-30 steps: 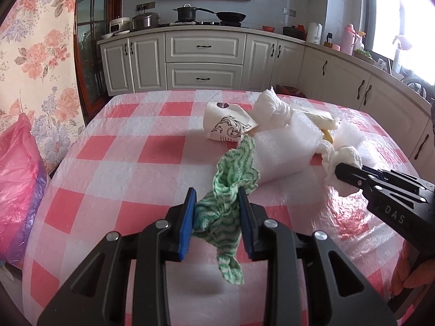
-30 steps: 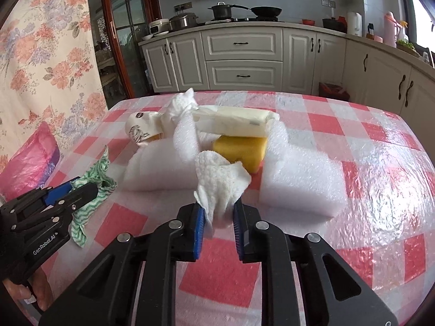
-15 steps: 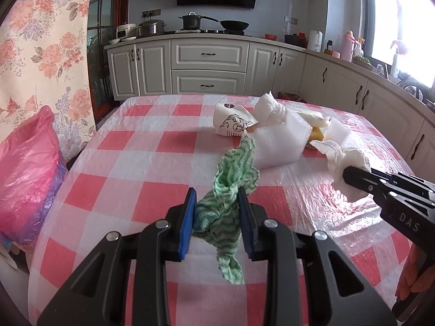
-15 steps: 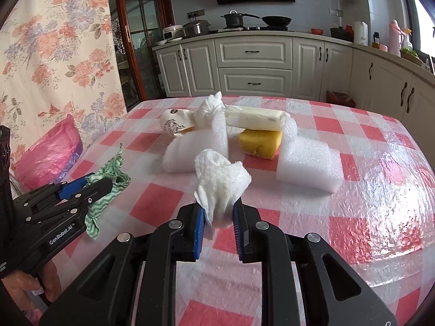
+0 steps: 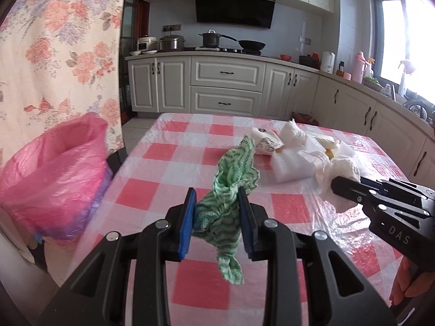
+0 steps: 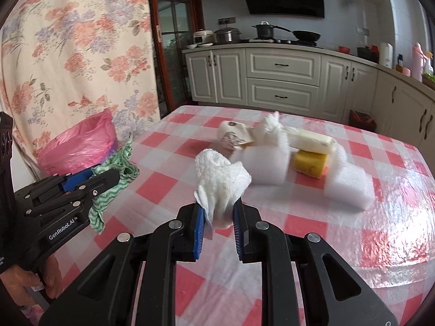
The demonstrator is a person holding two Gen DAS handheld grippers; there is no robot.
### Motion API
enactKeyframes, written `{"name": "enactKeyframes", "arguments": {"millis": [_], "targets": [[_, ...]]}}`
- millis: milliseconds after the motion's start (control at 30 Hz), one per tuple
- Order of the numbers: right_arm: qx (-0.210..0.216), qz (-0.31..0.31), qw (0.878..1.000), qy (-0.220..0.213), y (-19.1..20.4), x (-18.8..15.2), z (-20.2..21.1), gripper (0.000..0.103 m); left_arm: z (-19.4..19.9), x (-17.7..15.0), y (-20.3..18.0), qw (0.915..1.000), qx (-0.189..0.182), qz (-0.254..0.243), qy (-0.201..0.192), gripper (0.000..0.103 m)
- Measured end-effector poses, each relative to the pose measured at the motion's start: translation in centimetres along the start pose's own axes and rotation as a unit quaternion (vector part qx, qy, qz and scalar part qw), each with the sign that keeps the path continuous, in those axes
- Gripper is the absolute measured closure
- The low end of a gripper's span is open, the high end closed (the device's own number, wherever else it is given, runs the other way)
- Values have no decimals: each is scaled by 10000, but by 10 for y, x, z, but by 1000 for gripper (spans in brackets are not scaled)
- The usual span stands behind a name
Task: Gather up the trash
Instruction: 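Carry the green cloth and tissue to the pink bin and release both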
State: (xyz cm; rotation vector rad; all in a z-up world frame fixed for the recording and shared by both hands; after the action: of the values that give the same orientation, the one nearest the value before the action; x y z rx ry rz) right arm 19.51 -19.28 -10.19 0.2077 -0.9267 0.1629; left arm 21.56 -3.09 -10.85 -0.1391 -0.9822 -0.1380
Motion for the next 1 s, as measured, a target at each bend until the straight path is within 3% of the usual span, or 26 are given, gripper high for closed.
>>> {"name": "enactKeyframes", "arguments": {"millis": [333, 567, 1000], "targets": [[566, 411, 9975, 110, 63, 11, -17, 85, 29, 5, 61, 9979, 607, 98, -192, 73], [1009, 749, 9921, 13, 114, 40, -37, 85, 45, 19, 107, 9936, 1060, 221, -338, 73], [1751, 1216, 9769, -143, 202, 97, -75, 84, 68, 41, 214, 9774, 1911, 728, -535, 73]]}}
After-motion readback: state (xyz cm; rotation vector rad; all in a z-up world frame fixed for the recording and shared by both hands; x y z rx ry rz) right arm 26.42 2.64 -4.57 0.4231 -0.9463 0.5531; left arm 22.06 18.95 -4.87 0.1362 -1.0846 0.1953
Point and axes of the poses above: each gripper's, at about its wrist camera, not at the fingertips, and z roughly against the way its jaws point, y to its left, x to its top, the point moved 4 cm from there along -z, roughly the way its jaws point
